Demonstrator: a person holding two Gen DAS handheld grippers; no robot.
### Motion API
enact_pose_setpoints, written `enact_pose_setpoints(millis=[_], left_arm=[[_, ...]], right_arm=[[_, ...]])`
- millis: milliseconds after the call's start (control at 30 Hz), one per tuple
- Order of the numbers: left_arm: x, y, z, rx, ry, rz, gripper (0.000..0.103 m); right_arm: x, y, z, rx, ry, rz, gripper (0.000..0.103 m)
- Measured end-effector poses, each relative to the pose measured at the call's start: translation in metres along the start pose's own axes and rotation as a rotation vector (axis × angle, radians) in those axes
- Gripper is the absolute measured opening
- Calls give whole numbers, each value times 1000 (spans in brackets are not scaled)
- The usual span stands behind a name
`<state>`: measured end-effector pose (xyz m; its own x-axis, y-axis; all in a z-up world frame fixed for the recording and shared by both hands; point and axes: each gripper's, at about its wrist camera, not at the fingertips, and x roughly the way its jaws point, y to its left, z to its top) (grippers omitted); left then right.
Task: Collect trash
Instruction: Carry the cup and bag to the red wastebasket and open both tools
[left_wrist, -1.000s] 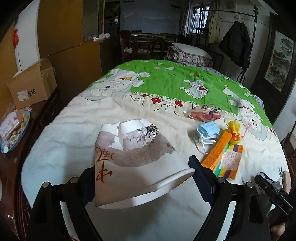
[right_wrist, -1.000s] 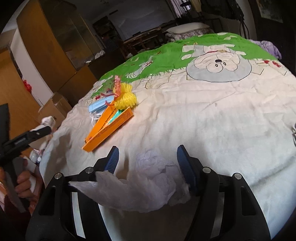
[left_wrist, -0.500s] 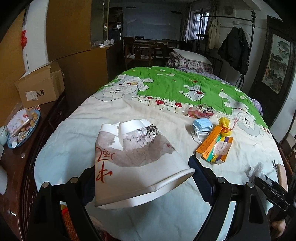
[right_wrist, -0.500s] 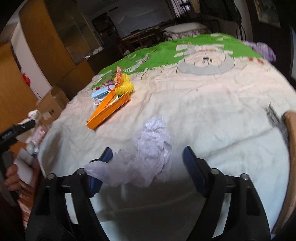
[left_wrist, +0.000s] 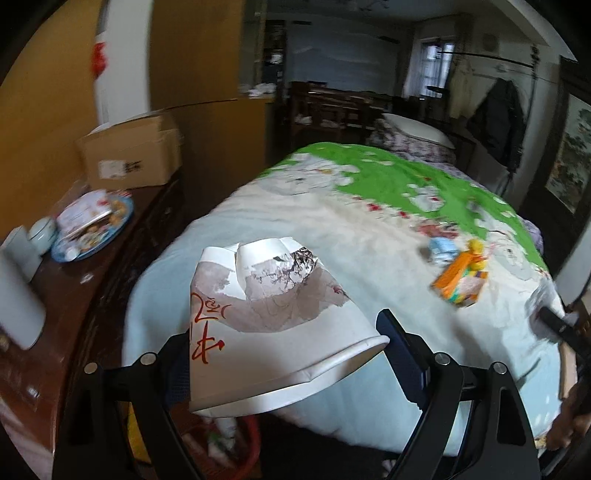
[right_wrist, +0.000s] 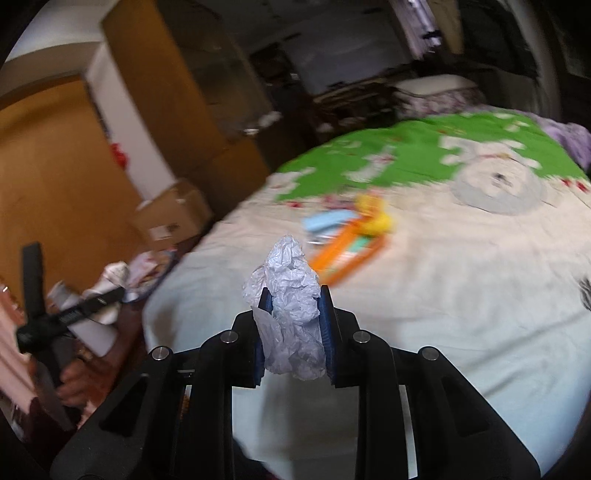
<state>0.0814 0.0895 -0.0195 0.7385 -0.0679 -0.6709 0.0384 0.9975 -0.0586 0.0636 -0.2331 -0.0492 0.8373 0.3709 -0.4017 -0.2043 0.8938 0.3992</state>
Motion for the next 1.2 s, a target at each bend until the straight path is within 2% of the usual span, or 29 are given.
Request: enact_pose_setpoints(millis=[133,300,400,500,667,833,1067,1100,1167,1200], left_arm=[[-7,49,-25,-50,40,71,87],[10,103,-61,-119,138,96,88],[28,124,-82,-143,218,74,90],[44,135,-96,-146,263,116,97],[55,159,-102,-184,271,111,97],[54,197,-109,-281,248,135,97],[53,248,-126,-370,248,231,97],[53,254,-129,-381,248,237,97],[52,262,-133,-404,251,236,97],[52,266,-135,-414,253,232,97]], right_arm=[[18,41,2,-50,46,88,26],[41,84,-5,-102,112,147,26],[57,113,-10,-140,158,165,26],[72,137,-18,-177,202,173,26],[99,172,-31,-232,272,200,26],[129,210,-49,-293,365,244,26],[173,263,-86,-379,515,314,29],[179,268,-91,-387,536,320,30],[191,279,-103,-404,590,333,42],[195,283,-107,-409,606,335,55]])
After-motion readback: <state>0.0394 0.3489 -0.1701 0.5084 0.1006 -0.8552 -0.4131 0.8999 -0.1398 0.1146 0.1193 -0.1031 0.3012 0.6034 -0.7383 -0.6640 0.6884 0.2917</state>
